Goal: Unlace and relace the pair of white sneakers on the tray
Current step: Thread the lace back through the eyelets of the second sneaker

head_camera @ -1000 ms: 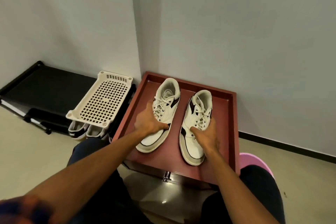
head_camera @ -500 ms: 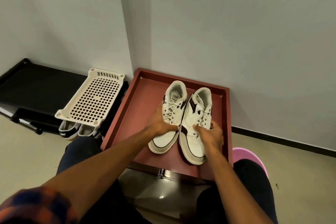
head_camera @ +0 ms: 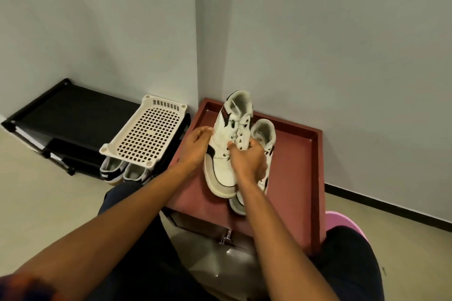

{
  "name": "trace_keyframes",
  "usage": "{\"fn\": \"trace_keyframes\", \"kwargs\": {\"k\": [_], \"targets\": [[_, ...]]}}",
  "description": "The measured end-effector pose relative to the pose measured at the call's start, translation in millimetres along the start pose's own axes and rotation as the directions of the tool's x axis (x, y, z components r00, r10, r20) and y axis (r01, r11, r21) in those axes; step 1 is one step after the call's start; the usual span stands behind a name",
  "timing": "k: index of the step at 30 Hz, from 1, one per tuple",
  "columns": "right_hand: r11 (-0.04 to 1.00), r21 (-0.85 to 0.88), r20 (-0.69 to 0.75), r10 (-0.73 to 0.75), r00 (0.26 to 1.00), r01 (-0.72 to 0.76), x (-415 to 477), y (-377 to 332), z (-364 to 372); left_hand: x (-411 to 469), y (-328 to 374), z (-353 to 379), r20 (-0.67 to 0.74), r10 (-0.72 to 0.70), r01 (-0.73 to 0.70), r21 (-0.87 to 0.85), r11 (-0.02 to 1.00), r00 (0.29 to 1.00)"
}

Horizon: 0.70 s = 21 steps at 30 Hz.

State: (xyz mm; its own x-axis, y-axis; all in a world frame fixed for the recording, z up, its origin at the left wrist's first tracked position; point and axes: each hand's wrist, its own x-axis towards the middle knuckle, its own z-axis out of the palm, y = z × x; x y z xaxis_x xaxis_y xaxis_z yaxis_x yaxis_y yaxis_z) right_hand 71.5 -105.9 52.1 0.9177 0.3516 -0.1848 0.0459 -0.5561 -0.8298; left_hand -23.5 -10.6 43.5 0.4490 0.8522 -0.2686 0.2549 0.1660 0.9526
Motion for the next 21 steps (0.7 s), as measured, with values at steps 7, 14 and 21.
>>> {"fn": "trace_keyframes", "kwargs": {"k": [7,14,21], "targets": [[0.991,-0.132,0.045,0.029,0.999,-0.023,-25,21,51,23,-64,-14,0.246,-0.162,0.112,0.205,0.972,0.956],[0.965,-0.214,-0.109,-0.18,0.978,0.154,2,49,-22,11,-61,-8,0.24,-0.171,0.099,0.284,0.954,0.956],[0.975,-0.183,0.055,0.136,0.989,-0.124,4,85,-30,0,-58,26,0.003,-0.154,0.118,0.624,0.773,0.988]]}}
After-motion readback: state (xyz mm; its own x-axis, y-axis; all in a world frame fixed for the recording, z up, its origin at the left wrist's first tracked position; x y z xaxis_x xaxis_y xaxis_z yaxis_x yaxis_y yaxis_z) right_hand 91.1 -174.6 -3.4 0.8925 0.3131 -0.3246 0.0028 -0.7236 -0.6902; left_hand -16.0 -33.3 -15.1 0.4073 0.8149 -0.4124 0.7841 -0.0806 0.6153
